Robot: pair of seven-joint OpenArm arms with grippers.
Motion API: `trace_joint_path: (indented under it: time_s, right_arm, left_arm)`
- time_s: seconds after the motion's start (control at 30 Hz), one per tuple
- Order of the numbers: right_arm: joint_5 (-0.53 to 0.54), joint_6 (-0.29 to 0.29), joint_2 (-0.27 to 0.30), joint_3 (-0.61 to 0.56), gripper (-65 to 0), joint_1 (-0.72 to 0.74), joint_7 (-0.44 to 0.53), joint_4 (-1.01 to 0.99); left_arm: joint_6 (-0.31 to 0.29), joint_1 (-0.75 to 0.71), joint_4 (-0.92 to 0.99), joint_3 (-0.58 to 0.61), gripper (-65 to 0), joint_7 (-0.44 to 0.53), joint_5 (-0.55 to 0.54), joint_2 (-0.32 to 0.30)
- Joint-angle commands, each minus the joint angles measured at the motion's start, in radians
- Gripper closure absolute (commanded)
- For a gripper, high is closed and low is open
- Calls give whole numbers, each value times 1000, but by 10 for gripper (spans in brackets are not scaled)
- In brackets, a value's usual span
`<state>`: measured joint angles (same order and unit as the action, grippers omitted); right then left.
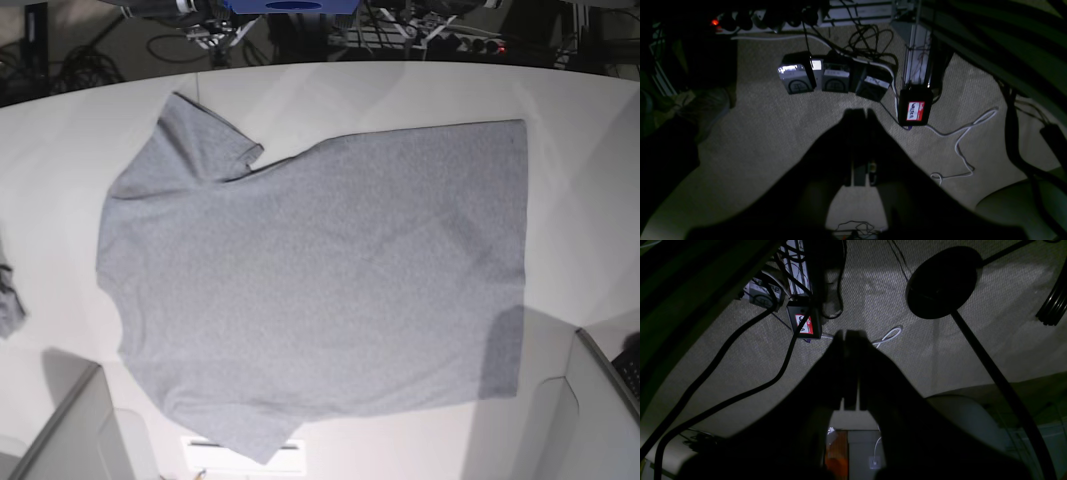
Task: Fold the T-shirt properly
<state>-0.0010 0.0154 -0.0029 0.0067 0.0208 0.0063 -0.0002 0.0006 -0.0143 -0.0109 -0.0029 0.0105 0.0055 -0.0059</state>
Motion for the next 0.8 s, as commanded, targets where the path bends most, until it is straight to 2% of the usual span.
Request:
trace_joint_path:
  time_s: [0.0,0.07,0.1,0.23,0.27,0.3,0.37,0.4,0.47,0.5,0.6,0.67,0.77]
  right_arm:
    - [0,-7,5,-1,0,0,-6,0]
    - [0,-7,8,-1,-24,0,-6,0]
    - [0,-7,10,-1,-69,0,-6,0]
    - [0,-7,11,-1,-356,-3,-6,0]
    - [-1,-7,11,-1,-383,-15,-6,0]
    - [-1,-7,11,-3,-375,-31,-4,1]
    - [-1,-7,11,-3,-290,-46,-1,2]
    - [-1,-7,11,-3,-221,-49,-1,2]
    - [-1,-7,11,-3,-24,-60,1,2]
    - [-1,-7,11,-3,0,-63,1,7]
    - [-1,-7,11,-3,0,-65,-2,36]
    - [0,-7,11,2,0,-63,-4,36]
    - [-1,-7,11,-1,0,-65,-1,38]
  left_arm:
    - [6,0,-1,4,-2,-4,1,2]
    - [6,0,-8,-7,0,-4,-5,2]
    - [6,-2,-21,-6,0,-4,-5,2]
    - [6,-16,-30,-6,-2,-4,-5,7]
    - [6,-16,-30,-6,-3,-4,-5,11]
    - [6,-19,-30,-6,-3,-5,-5,11]
    - [6,-20,-33,-6,-3,-11,-5,10]
    - [6,-20,-33,-7,-5,-11,-5,8]
    - [8,-20,-34,-7,-5,-11,-5,10]
    - [8,-20,-34,-7,-7,-13,-5,10]
    - [8,-22,-30,-7,-21,-13,-6,11]
    - [8,-22,-27,-7,-100,-13,-6,11]
    - [8,-42,-33,-7,-275,-13,-6,10]
